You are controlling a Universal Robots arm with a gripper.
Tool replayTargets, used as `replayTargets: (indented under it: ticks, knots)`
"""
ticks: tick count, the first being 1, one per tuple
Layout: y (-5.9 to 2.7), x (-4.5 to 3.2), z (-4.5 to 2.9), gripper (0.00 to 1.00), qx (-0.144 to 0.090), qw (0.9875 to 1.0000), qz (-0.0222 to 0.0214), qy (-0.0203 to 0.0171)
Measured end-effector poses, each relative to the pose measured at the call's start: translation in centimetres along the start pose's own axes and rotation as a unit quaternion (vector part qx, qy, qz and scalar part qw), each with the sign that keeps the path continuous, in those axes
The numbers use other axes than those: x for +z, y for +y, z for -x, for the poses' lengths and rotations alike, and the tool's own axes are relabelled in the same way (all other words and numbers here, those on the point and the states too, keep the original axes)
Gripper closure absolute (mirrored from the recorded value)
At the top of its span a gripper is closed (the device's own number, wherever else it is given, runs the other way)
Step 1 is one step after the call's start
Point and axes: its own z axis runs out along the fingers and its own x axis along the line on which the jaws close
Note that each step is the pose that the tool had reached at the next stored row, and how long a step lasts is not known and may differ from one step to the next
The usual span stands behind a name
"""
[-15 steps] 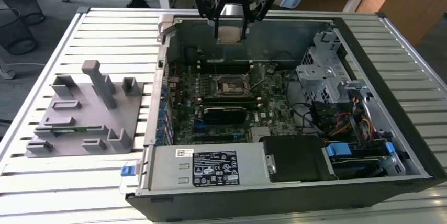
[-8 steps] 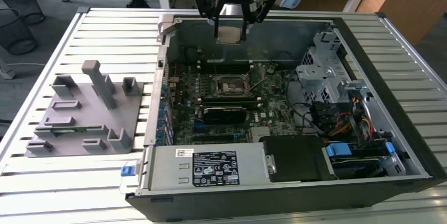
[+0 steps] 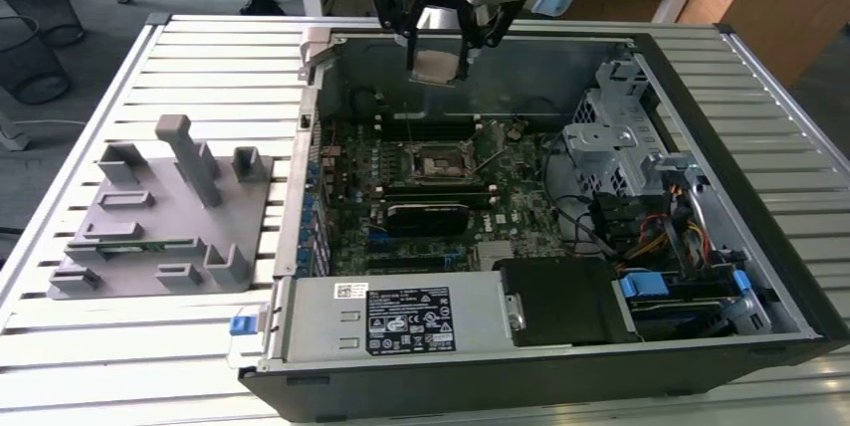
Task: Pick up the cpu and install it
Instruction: 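Place the cpu into insertion slot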
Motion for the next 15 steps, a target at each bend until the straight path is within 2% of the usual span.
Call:
replayTargets:
  ticks: [3,7,10,15]
  knots:
    - [0.00,0.02,0.00,0.46,0.026,0.9997,0.0006,-0.0003]
    - [0.01,0.05,0.00,0.46,0.057,0.9984,0.0012,-0.0007]
    - [0.01,0.07,0.00,0.46,0.079,0.9969,0.0016,-0.0010]
    - [0.02,0.11,0.00,0.46,0.113,0.9936,0.0021,-0.0014]
